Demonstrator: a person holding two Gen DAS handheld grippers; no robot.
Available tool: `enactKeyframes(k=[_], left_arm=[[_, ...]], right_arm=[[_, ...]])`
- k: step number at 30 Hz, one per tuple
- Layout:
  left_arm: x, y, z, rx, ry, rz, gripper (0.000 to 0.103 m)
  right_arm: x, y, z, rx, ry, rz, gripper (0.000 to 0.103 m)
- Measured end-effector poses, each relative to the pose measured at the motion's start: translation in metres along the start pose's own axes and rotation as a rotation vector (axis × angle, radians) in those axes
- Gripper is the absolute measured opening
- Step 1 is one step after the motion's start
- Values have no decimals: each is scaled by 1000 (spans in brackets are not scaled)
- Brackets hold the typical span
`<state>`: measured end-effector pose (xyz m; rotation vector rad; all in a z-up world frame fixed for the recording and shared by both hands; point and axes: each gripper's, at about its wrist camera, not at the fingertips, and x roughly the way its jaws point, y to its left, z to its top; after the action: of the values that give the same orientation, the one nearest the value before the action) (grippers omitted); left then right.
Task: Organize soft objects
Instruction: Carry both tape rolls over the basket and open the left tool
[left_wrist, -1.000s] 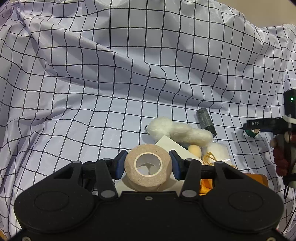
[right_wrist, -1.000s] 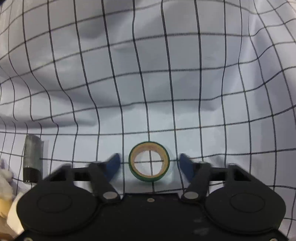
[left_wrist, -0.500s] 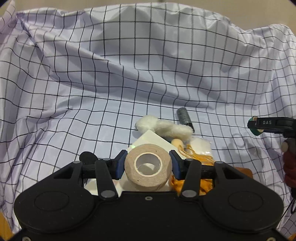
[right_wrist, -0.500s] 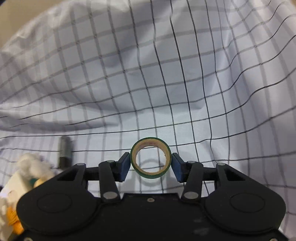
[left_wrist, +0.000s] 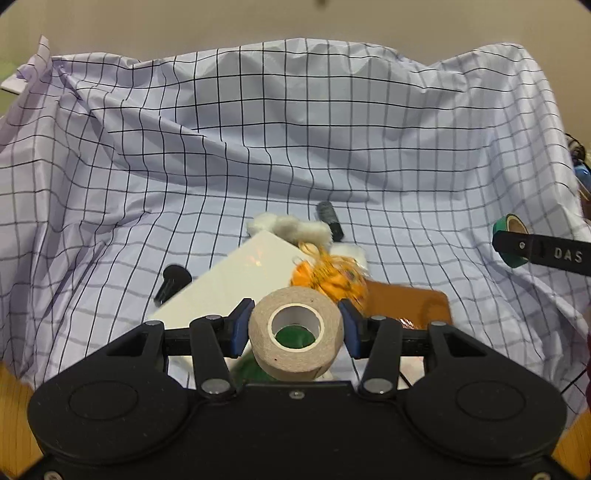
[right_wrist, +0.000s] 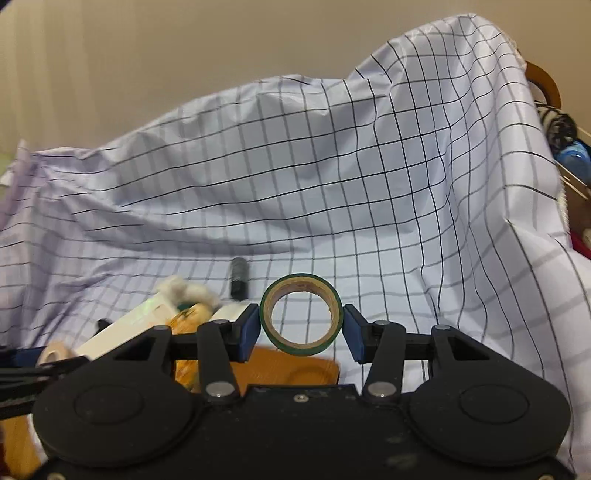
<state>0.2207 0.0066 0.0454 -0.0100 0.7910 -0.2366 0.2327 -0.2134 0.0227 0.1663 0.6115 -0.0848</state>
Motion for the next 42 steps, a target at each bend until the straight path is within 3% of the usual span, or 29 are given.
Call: enactKeyframes(k=[8, 20, 31, 42], left_arm=[[-39, -14, -43, -21, 15, -25, 48], [-68, -31, -109, -59, 58, -7, 48], [-69, -37, -145, -98, 128, 23, 48], [-56, -37, -164, -107, 193, 36, 48]], right_arm=[[-72, 8, -58, 13, -34, 41, 47], [-132, 17, -144, 104, 36, 142, 47], [-160, 8, -181, 149, 47, 138, 47], [-152, 12, -195, 103, 132, 92, 48]])
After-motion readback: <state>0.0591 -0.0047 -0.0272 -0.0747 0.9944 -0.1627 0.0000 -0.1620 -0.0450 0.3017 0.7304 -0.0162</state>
